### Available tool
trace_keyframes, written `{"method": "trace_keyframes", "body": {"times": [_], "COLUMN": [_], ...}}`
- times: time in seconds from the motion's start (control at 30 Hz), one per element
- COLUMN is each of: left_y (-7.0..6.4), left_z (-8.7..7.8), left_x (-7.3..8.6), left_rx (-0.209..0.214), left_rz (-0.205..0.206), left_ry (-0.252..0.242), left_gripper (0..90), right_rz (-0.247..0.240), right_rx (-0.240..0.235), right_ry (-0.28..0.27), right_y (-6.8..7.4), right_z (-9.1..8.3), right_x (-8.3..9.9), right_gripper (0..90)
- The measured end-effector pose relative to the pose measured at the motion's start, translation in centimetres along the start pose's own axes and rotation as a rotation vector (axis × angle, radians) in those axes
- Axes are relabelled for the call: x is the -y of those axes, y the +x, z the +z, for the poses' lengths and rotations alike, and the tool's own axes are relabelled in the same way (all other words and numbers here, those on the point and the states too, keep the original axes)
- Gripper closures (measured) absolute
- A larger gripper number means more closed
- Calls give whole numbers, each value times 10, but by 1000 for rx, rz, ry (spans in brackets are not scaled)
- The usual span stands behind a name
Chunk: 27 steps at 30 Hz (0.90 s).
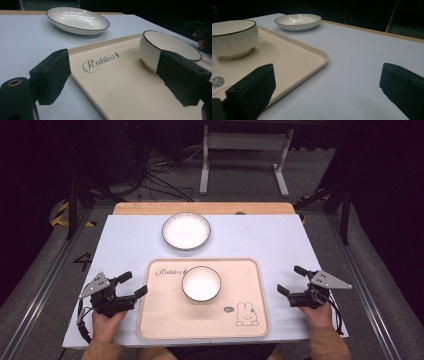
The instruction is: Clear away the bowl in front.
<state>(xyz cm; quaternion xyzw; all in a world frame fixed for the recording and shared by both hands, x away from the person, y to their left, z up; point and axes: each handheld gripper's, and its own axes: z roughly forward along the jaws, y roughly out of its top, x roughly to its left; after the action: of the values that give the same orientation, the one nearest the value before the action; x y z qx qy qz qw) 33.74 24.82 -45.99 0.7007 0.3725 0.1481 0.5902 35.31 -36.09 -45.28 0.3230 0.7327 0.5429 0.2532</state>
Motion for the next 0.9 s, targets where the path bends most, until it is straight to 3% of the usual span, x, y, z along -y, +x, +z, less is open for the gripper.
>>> {"method": "trace_keyframes", "body": {"times": [0.3,0.4,0.53,0.9], "left_y": [-2,-4,-2,-1], "left_z": [5,6,2,3], "left_x": [5,6,7,7], "left_rx": [-9,-37,-29,-25], "left_rz": [28,64,37,46], "left_ry": [1,-19,-70,-60], "left_gripper": [60,35,23,25], "right_rz": [0,3,6,10], "right_rx": [-1,-3,-4,-5], "right_ry": [-7,-12,-23,-42], "right_y": [0,0,1,0], "right_z": [-1,-1,-1,-3], "right_x": [0,0,1,1], "right_gripper": [10,7,6,6]}}
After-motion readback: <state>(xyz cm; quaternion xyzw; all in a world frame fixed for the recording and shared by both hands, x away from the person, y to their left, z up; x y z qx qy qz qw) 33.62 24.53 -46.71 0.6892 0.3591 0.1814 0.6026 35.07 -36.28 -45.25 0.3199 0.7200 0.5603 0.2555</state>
